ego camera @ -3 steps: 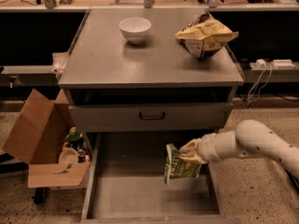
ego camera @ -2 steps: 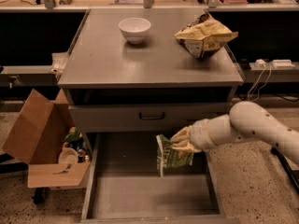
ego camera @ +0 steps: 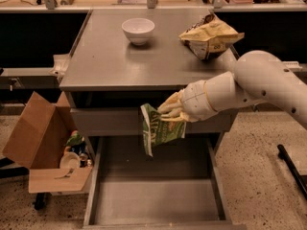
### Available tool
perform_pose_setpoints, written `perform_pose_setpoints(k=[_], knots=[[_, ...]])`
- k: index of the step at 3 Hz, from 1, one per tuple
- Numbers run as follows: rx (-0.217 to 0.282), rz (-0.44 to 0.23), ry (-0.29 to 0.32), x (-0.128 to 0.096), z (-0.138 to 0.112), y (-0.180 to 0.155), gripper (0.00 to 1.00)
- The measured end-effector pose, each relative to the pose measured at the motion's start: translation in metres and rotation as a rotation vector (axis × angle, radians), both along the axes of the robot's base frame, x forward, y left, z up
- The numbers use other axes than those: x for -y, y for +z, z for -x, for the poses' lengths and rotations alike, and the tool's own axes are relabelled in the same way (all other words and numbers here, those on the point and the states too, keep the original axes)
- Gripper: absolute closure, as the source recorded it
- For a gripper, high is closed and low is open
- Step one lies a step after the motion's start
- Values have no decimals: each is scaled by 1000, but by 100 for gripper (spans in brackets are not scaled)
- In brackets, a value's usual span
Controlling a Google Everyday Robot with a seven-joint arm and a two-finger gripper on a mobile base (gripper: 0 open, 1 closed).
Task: Pick green jalapeno chip bag from middle drawer and place on counter
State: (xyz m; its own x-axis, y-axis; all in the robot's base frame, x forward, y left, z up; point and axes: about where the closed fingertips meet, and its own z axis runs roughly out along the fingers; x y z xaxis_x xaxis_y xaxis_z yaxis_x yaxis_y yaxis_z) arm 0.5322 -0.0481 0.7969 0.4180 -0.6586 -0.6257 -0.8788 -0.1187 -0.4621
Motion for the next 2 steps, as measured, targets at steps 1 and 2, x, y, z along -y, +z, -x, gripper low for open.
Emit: perform_pose_setpoints(k=[1, 2], knots=[[0, 0, 0, 0, 0, 0, 100], [30, -1, 17, -12, -22, 29, 100]])
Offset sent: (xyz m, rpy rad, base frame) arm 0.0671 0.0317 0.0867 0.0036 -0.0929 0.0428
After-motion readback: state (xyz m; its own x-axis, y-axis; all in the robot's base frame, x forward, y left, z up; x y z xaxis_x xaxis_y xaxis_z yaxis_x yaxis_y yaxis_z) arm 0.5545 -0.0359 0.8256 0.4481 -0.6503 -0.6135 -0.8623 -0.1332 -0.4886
